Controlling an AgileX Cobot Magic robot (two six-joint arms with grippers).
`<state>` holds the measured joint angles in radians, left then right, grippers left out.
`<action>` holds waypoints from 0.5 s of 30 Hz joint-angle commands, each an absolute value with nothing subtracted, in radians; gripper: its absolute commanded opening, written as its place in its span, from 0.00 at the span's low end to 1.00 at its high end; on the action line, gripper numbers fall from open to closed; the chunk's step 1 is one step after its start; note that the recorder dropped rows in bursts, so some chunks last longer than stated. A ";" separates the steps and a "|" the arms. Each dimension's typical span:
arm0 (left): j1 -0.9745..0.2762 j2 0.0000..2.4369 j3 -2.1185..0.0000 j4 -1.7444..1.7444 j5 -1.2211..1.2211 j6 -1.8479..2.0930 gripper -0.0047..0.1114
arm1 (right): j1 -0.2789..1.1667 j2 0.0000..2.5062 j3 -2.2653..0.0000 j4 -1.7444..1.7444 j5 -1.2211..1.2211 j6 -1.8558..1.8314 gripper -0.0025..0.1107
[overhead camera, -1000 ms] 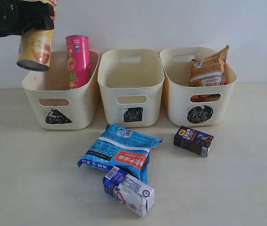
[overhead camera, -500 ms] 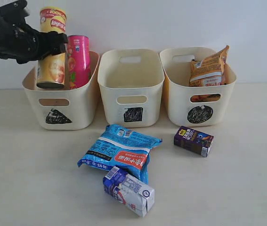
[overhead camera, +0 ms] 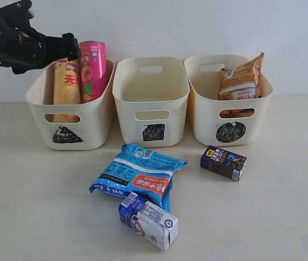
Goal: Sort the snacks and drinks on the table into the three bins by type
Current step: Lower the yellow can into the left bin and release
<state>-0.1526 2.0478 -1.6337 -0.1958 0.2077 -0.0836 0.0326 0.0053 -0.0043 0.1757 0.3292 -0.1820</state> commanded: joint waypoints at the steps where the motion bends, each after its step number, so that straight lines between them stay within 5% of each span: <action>1: -0.150 2.001 -1.679 -0.202 0.267 -0.090 0.79 | 0.032 0.000 0.000 0.176 0.324 -0.183 0.03; 5: -0.150 1.943 -1.681 -0.202 0.321 -0.090 0.49 | 0.032 0.000 0.000 0.176 0.319 -0.183 0.03; 9: -0.138 1.879 -1.681 -0.199 0.425 -0.086 0.08 | 0.032 0.000 0.000 0.176 0.322 -0.183 0.03; 15: -0.102 1.779 -1.649 -0.199 0.570 -0.082 0.07 | 0.032 0.000 0.000 0.176 0.322 -0.183 0.03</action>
